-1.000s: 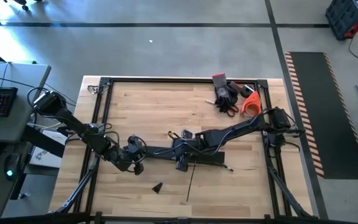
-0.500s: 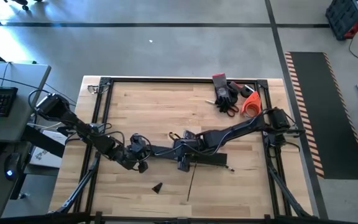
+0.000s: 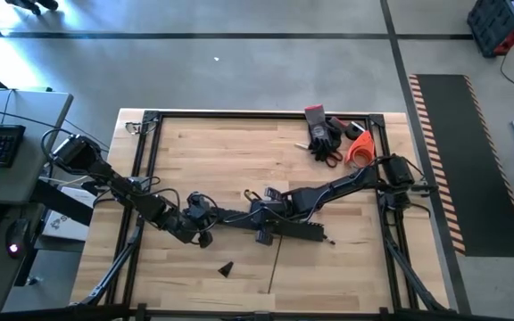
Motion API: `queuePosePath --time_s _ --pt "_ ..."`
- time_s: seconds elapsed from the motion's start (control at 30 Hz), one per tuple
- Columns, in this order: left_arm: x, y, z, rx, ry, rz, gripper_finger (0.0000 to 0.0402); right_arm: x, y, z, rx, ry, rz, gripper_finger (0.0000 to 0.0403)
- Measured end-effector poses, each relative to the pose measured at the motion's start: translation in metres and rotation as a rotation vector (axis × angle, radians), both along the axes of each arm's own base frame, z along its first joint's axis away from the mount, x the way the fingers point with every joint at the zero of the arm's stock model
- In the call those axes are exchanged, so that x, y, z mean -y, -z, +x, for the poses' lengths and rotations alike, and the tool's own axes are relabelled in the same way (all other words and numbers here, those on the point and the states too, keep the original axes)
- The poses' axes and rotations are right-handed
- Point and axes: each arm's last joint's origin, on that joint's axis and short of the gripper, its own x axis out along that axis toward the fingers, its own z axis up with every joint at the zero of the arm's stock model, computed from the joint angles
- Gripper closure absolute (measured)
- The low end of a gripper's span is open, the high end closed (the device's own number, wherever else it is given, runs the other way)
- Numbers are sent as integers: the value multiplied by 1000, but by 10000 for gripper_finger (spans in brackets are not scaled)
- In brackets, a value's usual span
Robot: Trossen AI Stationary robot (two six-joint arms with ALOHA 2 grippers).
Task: Ziptie cables
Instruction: Close the black cable duct
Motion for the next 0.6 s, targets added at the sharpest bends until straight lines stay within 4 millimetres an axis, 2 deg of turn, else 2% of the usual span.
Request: queuePosePath --time_s 0.2,0.3,0.43,0.6 --pt "2 -20 7 74 62 -7 402 -1 0 2 19 -40 -16 383" --pt "-1 -18 8 52 64 -9 402 -1 -4 2 37 -88 -42 384" --pt "-2 -18 8 43 55 -16 402 -3 -23 -8 41 -162 -60 359" --pt "-3 -11 6 26 29 -18 402 -11 -57 -32 11 -237 -80 291"
